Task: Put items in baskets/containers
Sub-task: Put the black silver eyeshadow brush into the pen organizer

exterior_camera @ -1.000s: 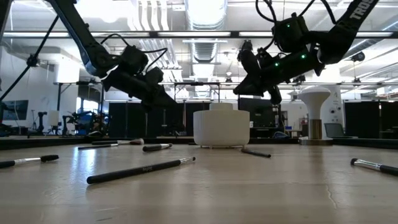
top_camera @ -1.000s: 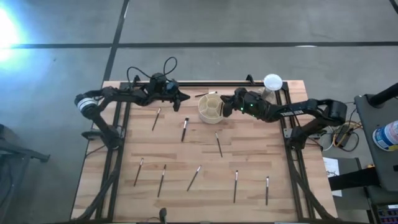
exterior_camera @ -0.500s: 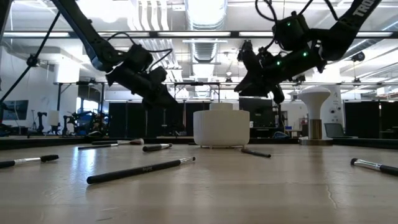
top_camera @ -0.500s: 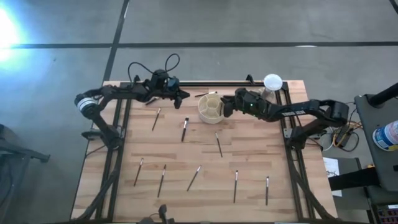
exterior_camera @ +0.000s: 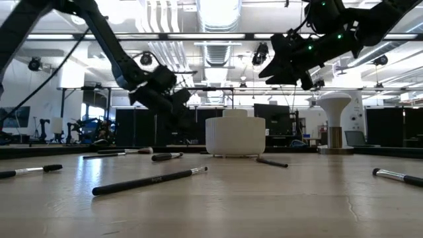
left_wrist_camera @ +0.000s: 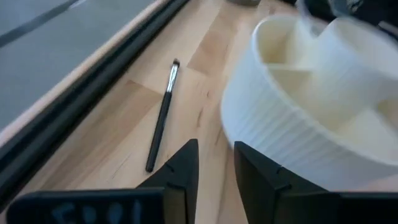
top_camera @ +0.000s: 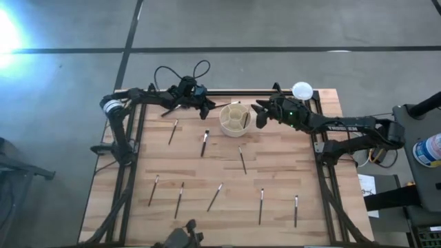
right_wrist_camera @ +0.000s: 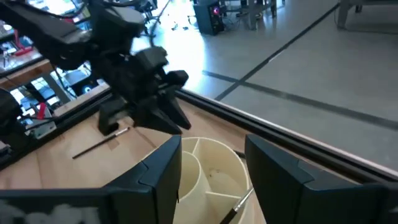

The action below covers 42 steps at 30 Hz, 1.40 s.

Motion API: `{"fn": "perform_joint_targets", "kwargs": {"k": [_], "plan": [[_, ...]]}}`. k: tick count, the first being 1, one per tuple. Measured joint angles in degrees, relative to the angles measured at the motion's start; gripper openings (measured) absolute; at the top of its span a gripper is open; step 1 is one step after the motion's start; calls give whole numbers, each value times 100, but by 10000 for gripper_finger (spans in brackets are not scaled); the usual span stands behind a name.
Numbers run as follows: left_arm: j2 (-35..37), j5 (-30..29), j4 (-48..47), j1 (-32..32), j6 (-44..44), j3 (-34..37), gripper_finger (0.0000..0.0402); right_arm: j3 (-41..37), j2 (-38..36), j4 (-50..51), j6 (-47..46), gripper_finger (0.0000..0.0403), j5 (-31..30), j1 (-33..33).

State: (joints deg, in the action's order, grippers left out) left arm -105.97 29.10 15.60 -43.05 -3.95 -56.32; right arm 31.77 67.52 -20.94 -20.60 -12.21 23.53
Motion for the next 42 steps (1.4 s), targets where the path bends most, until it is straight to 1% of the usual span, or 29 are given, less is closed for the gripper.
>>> {"fn": "perform_joint_targets", "kwargs": {"k": [3, 7, 10, 15, 17, 22, 28, 33, 36, 39, 42], "plan": [[-257, -14, -35, 4, -170, -148, 94, 0, -59, 62, 40, 169, 0, 0], [-461, -287, -23, 4, -304, -282, 94, -2, -69, 69, 136, 169, -2, 0], [-558, -307, -231, 3, -314, -431, 94, -2, -67, 65, 213, 169, -6, 0], [-658, -386, -324, 17, -430, -681, 94, -2, -67, 63, 314, 169, -93, 0], [-727, -463, -490, 7, -513, -811, 94, -2, -67, 64, 327, 169, -105, 0], [-1030, -484, -1296, 1, -941, -1327, 94, -2, -67, 64, 396, 169, -105, -2], [-1403, -835, -1873, 2, -1097, -1908, 94, -4, -67, 63, 435, 169, -103, -2], [-1482, -899, -2116, 4, -1208, -2074, 92, -4, -67, 62, 458, 169, -103, -2], [-1482, -1117, -2171, 14, -1352, -2057, 75, -4, -65, 64, 478, 169, -103, -2], [-1475, -1298, -2288, 17, -1524, -2054, 44, -4, -66, 62, 489, 169, -101, -2], [-1473, -1360, -2404, 26, -1600, -2059, 13, -4, -65, 62, 522, 169, -101, -2]]}}
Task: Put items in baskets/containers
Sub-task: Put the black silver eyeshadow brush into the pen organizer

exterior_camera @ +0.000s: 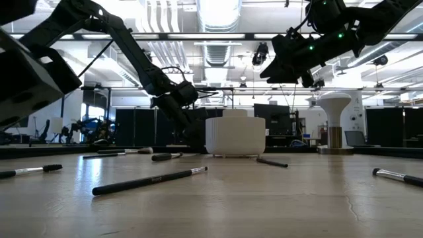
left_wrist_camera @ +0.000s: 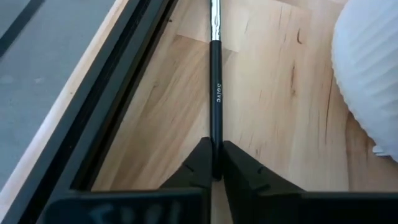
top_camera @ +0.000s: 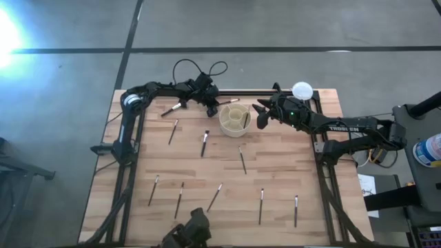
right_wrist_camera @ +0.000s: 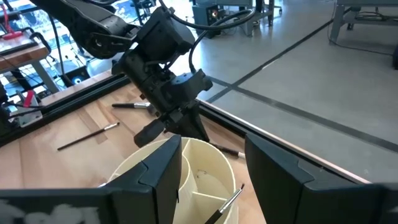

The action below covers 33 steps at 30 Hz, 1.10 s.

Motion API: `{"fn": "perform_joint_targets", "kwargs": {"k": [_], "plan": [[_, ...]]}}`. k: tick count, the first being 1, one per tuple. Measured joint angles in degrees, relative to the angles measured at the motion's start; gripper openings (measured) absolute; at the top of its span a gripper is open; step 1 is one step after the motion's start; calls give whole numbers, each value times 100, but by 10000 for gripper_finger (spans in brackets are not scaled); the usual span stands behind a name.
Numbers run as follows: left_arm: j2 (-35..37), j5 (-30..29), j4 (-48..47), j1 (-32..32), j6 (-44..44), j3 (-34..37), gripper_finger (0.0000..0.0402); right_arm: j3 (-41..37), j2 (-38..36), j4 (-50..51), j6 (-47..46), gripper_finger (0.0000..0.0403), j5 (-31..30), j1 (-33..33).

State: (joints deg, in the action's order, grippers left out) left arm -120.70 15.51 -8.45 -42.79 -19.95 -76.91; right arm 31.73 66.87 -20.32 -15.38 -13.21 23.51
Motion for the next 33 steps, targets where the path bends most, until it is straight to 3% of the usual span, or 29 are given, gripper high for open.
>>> {"fn": "perform_joint_targets", "kwargs": {"k": [8, 18, 24, 33], "plan": [[120, -129, -296, -24, -46, 18, 5, -2, -2, 1, 2, 167, 17, 0], [943, -241, -494, -61, 146, 365, 2, -2, -13, 39, 40, 149, 15, 0], [1572, -173, -156, -61, 352, 1229, 1, -2, -13, 44, 63, 147, 17, 0], [3109, -211, 1223, -142, 1350, 3228, 1, -2, -13, 54, 163, 143, 28, 0]]}}
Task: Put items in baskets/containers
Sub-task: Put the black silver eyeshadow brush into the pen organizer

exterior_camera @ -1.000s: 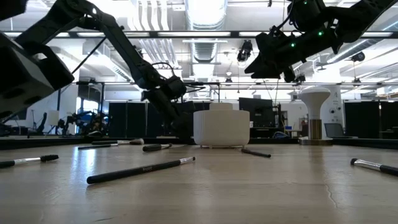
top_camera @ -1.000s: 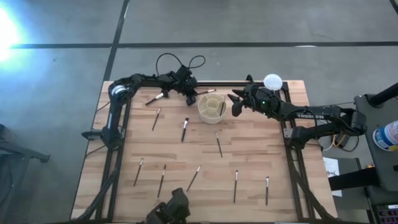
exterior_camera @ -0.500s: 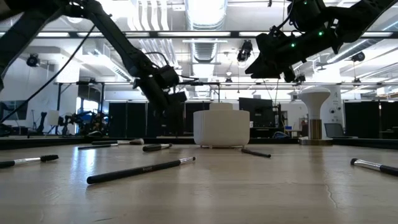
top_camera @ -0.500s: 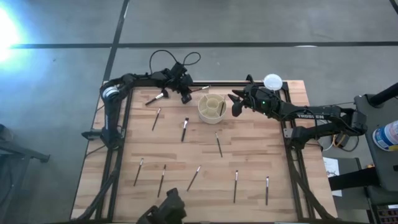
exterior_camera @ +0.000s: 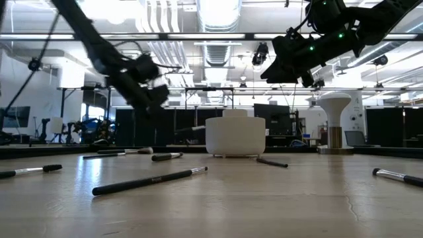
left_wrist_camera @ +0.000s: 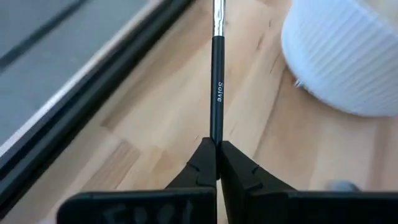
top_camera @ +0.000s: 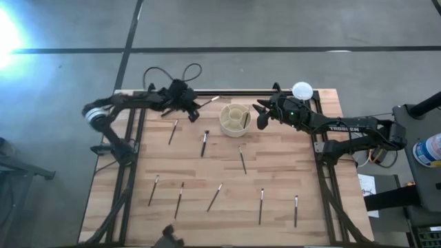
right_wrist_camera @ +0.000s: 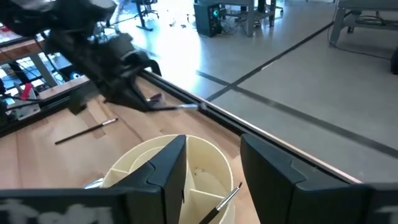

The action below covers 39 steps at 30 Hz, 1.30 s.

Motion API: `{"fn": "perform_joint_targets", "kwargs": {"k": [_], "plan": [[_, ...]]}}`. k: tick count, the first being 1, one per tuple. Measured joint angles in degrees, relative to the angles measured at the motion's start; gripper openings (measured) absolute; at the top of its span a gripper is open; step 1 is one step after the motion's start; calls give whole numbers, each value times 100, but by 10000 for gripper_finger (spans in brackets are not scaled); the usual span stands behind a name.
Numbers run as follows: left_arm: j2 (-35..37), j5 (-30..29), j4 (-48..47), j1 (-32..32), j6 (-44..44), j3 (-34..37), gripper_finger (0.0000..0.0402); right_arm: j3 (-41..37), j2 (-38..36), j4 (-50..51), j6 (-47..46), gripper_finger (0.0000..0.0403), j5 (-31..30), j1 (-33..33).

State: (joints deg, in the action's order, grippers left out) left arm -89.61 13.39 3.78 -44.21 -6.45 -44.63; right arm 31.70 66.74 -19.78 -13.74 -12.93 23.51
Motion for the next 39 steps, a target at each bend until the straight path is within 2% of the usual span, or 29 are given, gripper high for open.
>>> {"fn": "perform_joint_targets", "kwargs": {"k": [5, 10, 13, 17, 24, 29, 35, 37, 39], "plan": [[973, 114, 1107, 19, 784, 1170, 1, 0, 2, -12, -259, 144, 133, -47], [1700, 708, 3214, 174, 1957, 2333, 0, 0, 11, -201, -560, 161, 141, -308], [1914, 819, 4494, 432, 2490, 2778, 0, 0, 94, -680, -582, 176, 141, -522], [1948, 823, 5419, 911, 2701, 2950, 0, 18, 438, -1566, -703, 196, 364, -731], [1764, 606, 5637, 1755, 2368, 2548, 2, 407, 1552, -2974, -873, 213, 916, -902], [1603, 565, 5621, 2051, 2268, 2268, 4, 914, 2190, -3644, -835, 217, 1316, -929], [1516, 558, 5615, 2090, 2286, 2237, 3, 1380, 2464, -3458, -638, 217, 1836, -926], [1523, 559, 5499, 2092, 2275, 2269, 2, 1444, 2385, -2972, -531, 217, 1922, -927], [1532, 559, 5299, 2092, 2191, 2317, 2, 1505, 2203, -2048, -389, 215, 1916, -927]]}}
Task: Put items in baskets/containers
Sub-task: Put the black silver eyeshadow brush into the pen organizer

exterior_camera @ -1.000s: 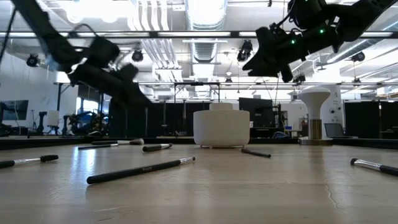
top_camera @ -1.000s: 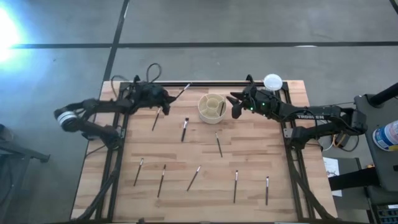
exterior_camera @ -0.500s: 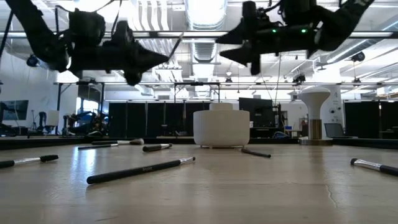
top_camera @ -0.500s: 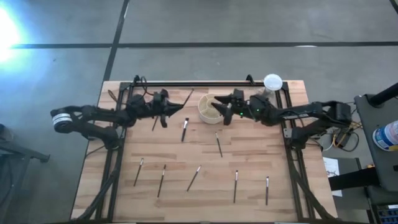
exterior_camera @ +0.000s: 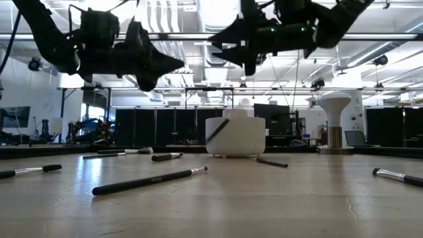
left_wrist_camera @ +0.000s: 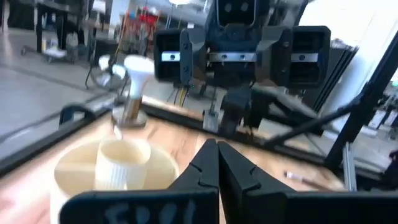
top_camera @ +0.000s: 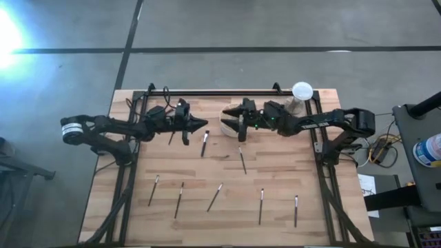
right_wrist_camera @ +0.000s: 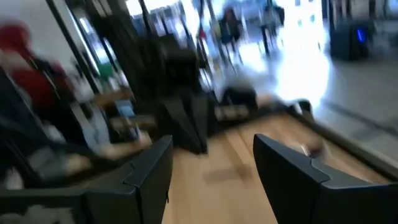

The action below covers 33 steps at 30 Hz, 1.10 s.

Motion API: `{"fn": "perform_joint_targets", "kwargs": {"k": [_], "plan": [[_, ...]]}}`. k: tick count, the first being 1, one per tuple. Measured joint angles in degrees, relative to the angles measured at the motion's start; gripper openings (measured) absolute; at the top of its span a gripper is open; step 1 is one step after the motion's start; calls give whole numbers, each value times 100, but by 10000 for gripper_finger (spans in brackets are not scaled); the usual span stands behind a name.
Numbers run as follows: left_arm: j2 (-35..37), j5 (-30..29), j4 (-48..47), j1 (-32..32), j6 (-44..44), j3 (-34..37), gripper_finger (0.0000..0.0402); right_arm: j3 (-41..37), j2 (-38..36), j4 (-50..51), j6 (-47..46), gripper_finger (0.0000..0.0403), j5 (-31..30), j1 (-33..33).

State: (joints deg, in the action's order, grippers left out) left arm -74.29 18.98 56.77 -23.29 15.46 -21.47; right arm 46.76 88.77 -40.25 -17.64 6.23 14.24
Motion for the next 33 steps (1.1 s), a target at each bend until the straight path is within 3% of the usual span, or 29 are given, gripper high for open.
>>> {"fn": "perform_joint_targets", "kwargs": {"k": [3, 7, 12, 16, 23, 33], "plan": [[18, 0, -398, 0, -153, 55, 2, 230, -342, 1660, 256, 207, -107, -43], [-4, -4, -589, 6, -217, 162, 1, 714, -630, 3747, 596, 193, -754, -334], [-6, 52, -935, 50, -227, 222, 0, 1179, -615, 5248, 605, 183, -1076, -729], [-29, 30, -1498, 306, -142, 176, 2, 1247, -452, 5755, 313, 186, -1094, -928], [-335, -842, -2560, 1319, -139, -237, 46, 841, -399, 5775, -128, 203, -1311, -1223], [-1726, -1829, -3249, 2112, 313, -1289, 109, 600, -436, 5614, -107, 205, -2012, -1591]]}}
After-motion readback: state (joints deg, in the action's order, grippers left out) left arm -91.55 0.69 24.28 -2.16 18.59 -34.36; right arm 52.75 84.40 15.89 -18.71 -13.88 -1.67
